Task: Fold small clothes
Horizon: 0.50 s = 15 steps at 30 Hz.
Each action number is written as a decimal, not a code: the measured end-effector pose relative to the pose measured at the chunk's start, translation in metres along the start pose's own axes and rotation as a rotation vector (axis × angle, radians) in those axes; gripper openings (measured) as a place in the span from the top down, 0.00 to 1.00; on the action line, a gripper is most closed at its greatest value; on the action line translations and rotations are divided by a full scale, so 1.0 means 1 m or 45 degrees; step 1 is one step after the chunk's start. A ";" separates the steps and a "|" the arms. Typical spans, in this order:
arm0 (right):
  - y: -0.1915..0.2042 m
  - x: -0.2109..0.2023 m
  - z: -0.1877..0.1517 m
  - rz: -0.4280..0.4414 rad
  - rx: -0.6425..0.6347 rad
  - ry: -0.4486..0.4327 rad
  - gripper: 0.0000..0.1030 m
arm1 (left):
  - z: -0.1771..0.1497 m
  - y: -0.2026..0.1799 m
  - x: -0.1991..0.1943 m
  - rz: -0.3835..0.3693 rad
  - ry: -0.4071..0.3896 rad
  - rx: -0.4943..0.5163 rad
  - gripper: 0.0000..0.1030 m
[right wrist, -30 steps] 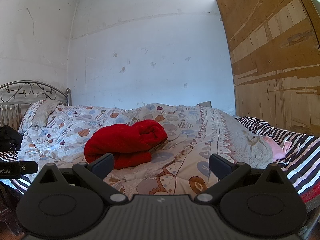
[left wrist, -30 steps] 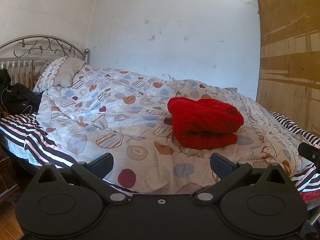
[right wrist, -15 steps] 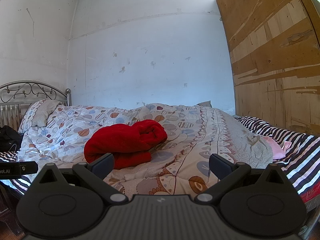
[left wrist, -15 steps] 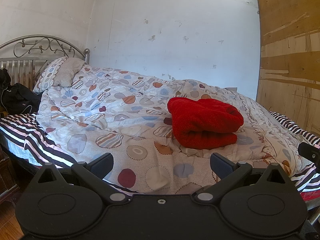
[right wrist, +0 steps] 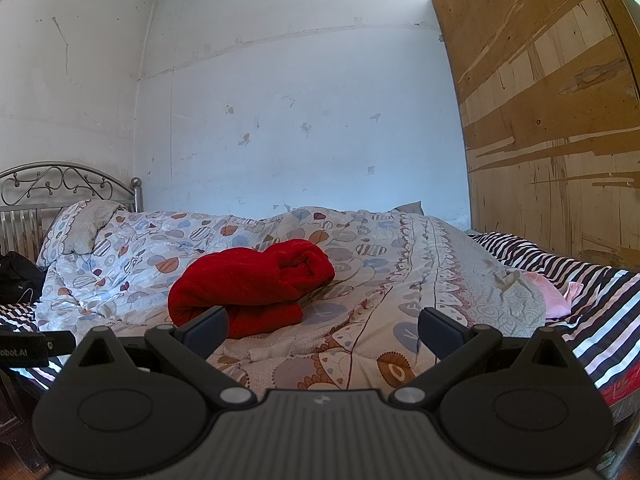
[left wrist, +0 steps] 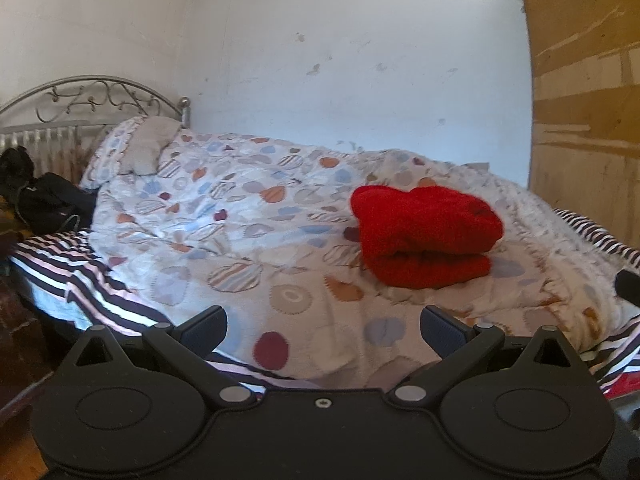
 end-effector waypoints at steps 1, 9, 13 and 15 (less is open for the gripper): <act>0.000 0.000 0.000 0.000 0.000 0.001 0.00 | 0.000 0.001 0.000 0.005 0.002 0.000 0.01; 0.000 0.000 0.000 0.000 0.000 0.001 0.00 | 0.002 -0.002 -0.001 0.021 -0.005 0.020 0.01; 0.000 0.000 0.000 0.000 0.000 0.001 0.00 | 0.003 -0.002 -0.001 0.020 -0.004 0.021 0.00; 0.000 0.000 0.000 0.000 0.001 0.001 0.00 | 0.003 -0.002 -0.001 0.020 -0.006 0.021 0.01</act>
Point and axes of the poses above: each gripper's, at about its wrist camera, not at the fingertips, and x roughly the way its jaws point, y to its left, z to its top, the point moved 6 cm from there along x, roughly the way its jaws point, and after that the axes turned 14 degrees about y, right-handed, at the moved point
